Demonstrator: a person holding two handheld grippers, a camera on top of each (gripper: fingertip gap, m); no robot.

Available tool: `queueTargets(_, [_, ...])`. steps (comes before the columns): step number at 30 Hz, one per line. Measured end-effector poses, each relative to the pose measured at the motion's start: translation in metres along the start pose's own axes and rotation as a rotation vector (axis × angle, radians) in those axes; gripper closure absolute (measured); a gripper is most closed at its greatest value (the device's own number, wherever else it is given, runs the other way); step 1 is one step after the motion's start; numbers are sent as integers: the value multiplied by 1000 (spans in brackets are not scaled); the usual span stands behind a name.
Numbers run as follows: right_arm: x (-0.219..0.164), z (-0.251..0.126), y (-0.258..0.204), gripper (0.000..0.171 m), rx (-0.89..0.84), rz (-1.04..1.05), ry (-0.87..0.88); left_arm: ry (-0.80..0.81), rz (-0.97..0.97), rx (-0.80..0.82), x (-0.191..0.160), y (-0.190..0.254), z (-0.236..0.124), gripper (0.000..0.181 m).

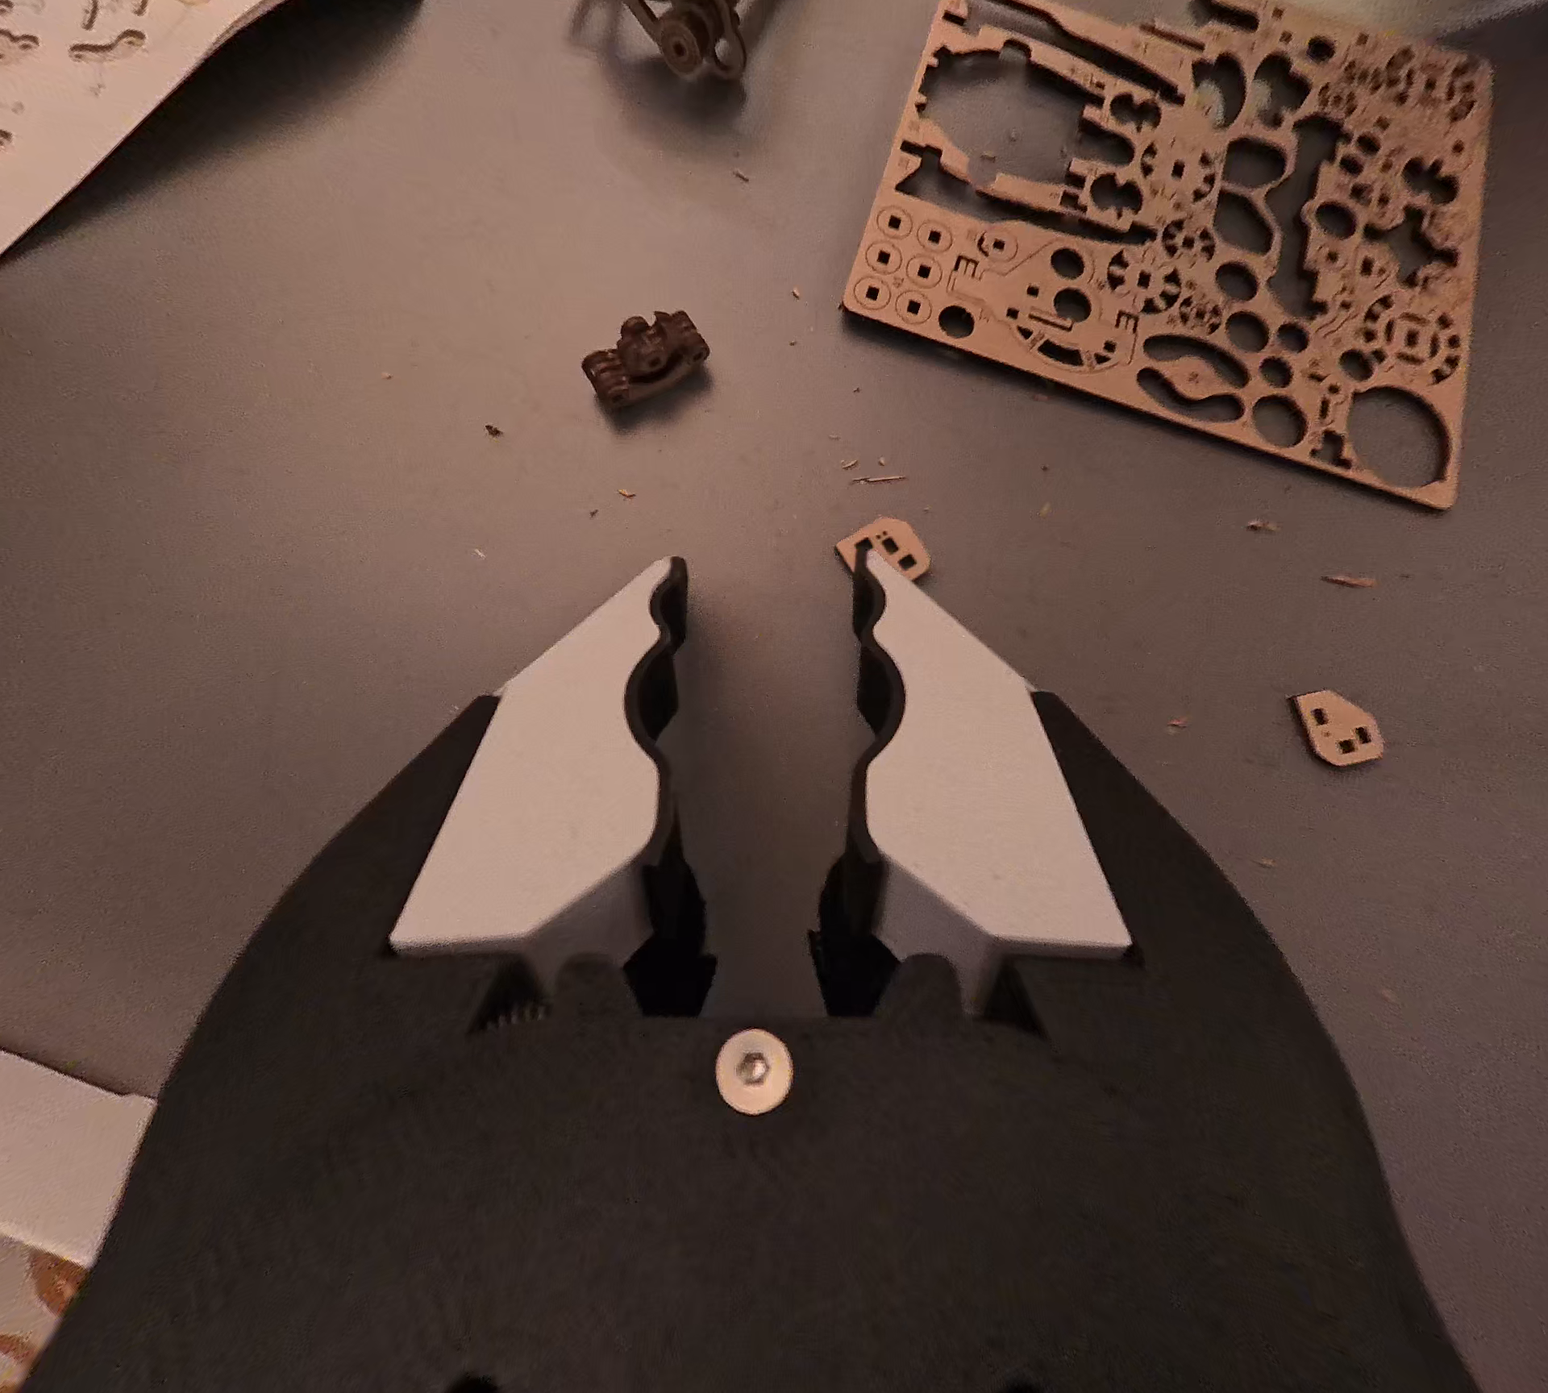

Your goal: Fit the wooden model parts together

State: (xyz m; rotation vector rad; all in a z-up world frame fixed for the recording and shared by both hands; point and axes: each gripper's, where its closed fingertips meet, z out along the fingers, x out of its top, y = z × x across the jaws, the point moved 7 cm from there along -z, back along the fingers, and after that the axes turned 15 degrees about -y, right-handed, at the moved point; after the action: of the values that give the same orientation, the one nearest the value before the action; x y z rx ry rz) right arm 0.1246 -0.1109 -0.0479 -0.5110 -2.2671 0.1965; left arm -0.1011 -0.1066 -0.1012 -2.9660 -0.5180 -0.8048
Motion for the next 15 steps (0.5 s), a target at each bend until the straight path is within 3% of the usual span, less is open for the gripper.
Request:
queueTargets(5, [13, 20, -9, 170, 187, 177, 82, -17, -66, -81, 1, 16, -3, 135])
queueTargets(15, [8, 74, -15, 170, 257, 359, -21, -37, -164, 12, -3, 33, 3, 138])
